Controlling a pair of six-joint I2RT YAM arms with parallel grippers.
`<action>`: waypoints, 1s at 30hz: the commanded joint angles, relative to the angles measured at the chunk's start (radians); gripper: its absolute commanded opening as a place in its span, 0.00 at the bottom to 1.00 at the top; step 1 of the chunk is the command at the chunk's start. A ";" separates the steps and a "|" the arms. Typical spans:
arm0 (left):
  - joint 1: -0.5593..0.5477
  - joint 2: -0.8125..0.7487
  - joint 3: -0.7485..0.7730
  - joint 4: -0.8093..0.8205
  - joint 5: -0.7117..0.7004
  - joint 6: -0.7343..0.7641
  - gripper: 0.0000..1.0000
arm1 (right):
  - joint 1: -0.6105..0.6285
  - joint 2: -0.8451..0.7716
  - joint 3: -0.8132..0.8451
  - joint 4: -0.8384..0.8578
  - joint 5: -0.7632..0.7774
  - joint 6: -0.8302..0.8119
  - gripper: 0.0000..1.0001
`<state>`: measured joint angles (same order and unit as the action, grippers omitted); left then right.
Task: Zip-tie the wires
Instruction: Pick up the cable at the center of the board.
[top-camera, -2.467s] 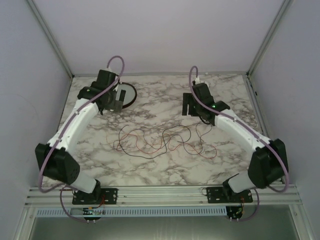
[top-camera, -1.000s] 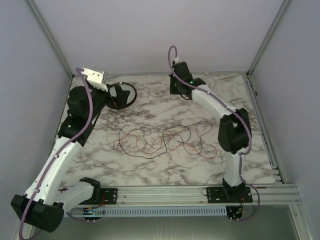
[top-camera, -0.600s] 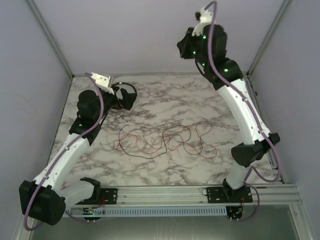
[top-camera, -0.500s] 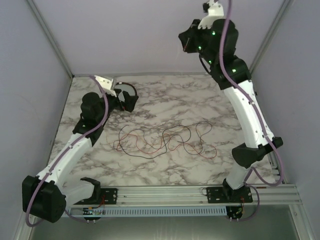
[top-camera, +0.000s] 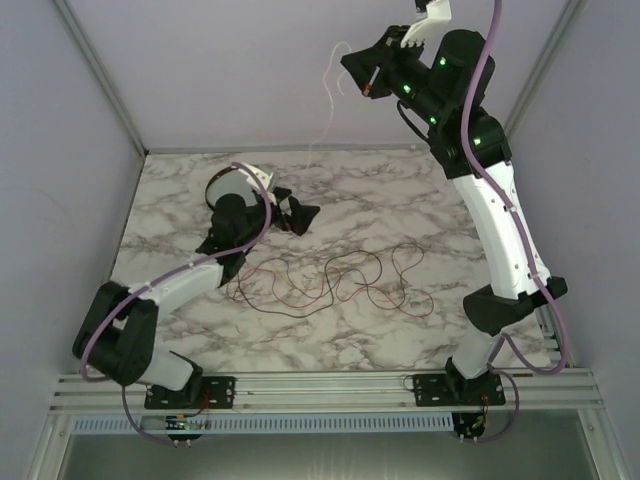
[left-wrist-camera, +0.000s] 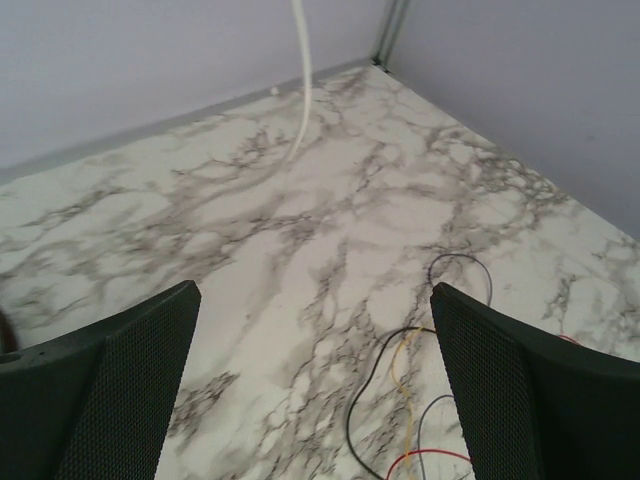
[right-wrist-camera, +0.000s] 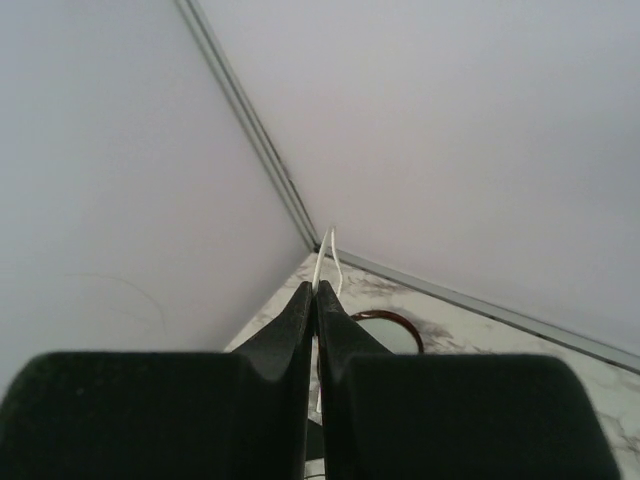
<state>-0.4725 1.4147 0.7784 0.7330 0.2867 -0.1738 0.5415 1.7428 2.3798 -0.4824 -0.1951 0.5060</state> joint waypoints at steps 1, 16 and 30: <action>-0.030 0.084 0.078 0.189 0.054 -0.032 1.00 | -0.005 -0.015 0.026 0.078 -0.084 0.058 0.00; -0.057 0.096 0.149 -0.078 0.087 0.028 1.00 | -0.012 -0.090 -0.037 0.091 -0.021 0.009 0.00; -0.056 -0.114 0.089 -0.349 -0.052 0.149 1.00 | -0.025 -0.116 -0.043 0.095 -0.025 -0.009 0.00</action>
<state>-0.5266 1.2949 0.8478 0.5064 0.3050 -0.1024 0.5247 1.6592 2.3325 -0.4194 -0.2169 0.5049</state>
